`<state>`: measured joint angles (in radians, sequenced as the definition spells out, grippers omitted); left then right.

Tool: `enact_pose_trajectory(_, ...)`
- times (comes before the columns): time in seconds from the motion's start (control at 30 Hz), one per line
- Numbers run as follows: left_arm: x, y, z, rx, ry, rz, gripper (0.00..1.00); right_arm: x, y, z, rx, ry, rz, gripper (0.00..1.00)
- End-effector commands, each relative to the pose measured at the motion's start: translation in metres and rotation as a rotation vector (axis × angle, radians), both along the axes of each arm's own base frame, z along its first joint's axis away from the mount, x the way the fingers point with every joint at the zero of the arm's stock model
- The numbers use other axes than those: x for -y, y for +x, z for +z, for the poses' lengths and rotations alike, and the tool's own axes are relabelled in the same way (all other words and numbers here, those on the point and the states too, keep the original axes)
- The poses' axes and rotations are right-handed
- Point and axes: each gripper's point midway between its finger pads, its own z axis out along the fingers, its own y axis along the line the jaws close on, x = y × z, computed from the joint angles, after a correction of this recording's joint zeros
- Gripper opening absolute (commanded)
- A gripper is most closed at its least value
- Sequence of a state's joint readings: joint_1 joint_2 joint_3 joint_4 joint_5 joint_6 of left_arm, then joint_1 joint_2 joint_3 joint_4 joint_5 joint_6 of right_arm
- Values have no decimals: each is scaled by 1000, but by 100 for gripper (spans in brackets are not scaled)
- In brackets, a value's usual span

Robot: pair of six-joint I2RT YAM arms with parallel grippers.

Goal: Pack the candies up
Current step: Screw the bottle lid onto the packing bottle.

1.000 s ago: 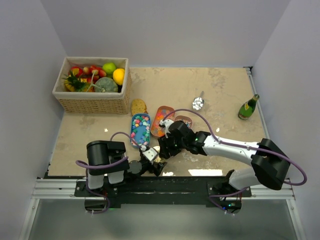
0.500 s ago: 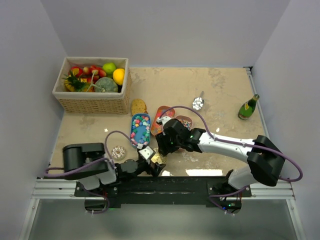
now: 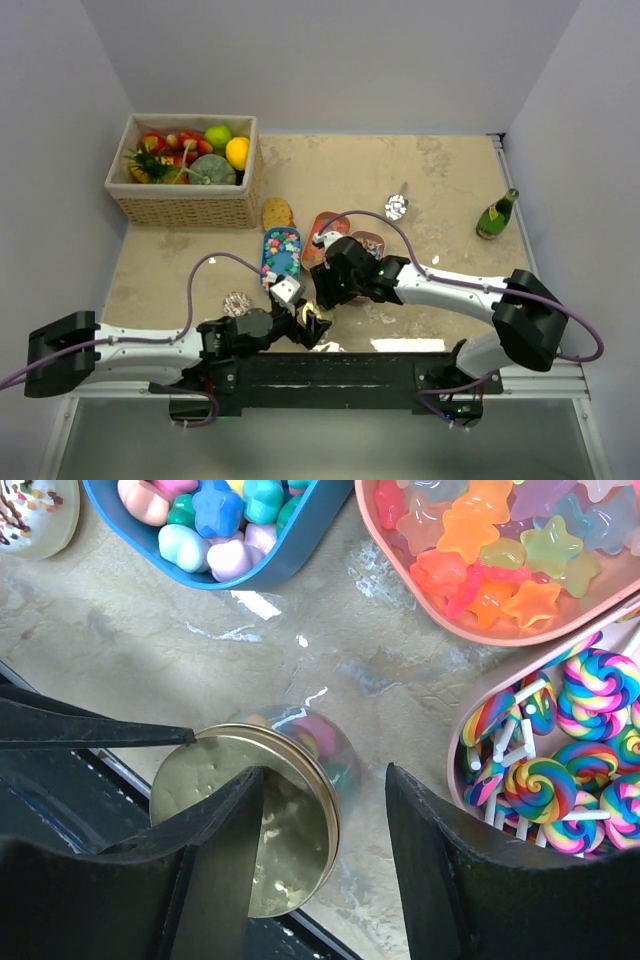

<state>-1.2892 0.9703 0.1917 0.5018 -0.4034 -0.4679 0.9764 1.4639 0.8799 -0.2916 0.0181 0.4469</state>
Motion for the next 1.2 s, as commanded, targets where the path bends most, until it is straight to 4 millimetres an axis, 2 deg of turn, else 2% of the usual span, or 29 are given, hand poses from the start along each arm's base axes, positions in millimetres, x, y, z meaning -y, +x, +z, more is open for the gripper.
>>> enact_pose_trajectory(0.0, -19, 4, -31, -200, 142, 105, 89, 22, 2, -15, 15, -108, -45, 54)
enact_pose_trajectory(0.17, -20, 0, -44, -317, 152, 109, 79, 28, 9, -3, 58, -93, -95, 52)
enact_pose_trajectory(0.37, -25, -3, -43, -359, 156, 107, 78, 30, 10, 21, 113, -1, -132, 52)
enact_pose_trajectory(0.43, -28, -3, -41, -365, 157, 116, 78, 27, 6, 30, 119, 40, -95, 52)
enact_pose_trajectory(0.53, -36, -5, -43, -375, 175, 125, 78, 23, -6, 30, 103, 80, -25, 51)
enact_pose_trajectory(0.73, -41, -5, -36, -375, 145, 136, 81, 10, -30, 25, 32, 151, 101, 50)
enact_pose_trajectory(0.83, -43, -5, -37, -378, 144, 146, 81, 7, -33, 21, 21, 148, 122, 48)
enact_pose_trajectory(1.0, -53, -7, -55, -407, 210, 177, 70, 8, -39, 8, -11, 114, 134, 46)
enact_pose_trajectory(1.17, -59, -11, -70, -440, 257, 193, 60, 17, -43, -10, -35, 56, 113, 42)
